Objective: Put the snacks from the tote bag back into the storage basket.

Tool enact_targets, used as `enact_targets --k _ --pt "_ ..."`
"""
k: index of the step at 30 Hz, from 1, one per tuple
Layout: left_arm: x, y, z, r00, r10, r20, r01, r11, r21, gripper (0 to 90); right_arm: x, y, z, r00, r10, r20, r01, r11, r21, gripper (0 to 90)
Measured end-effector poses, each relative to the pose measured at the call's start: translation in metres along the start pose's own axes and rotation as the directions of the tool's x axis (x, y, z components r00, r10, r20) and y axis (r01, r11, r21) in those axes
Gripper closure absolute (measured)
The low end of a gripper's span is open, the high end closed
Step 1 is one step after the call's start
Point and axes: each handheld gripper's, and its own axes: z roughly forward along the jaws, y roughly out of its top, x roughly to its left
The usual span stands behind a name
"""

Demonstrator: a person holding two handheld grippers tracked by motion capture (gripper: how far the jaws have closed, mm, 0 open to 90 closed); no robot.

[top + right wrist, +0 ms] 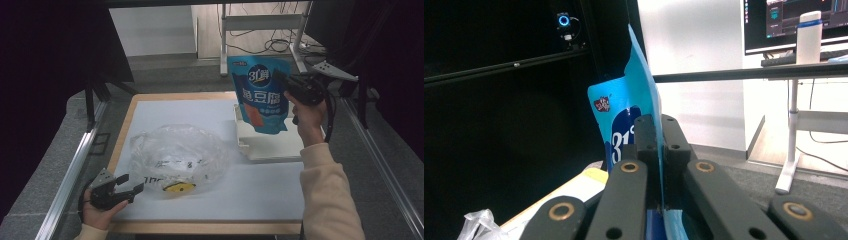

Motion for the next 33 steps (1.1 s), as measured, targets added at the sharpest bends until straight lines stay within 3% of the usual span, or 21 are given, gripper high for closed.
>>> enact_targets --k 22,33 --pt "0.000 0.000 0.000 1.0000 0.000 -0.004 0.000 1.0000 0.004 27.2 -0.022 -0.040 0.024 0.9992 0.039 0.013 -0.040 0.996 0.078 88.8" --pt "0.001 0.000 0.000 1.0000 0.000 -0.007 0.000 1.0000 0.004 27.2 -0.027 -0.046 0.031 0.9987 0.050 0.004 -0.050 0.995 0.082 88.7"
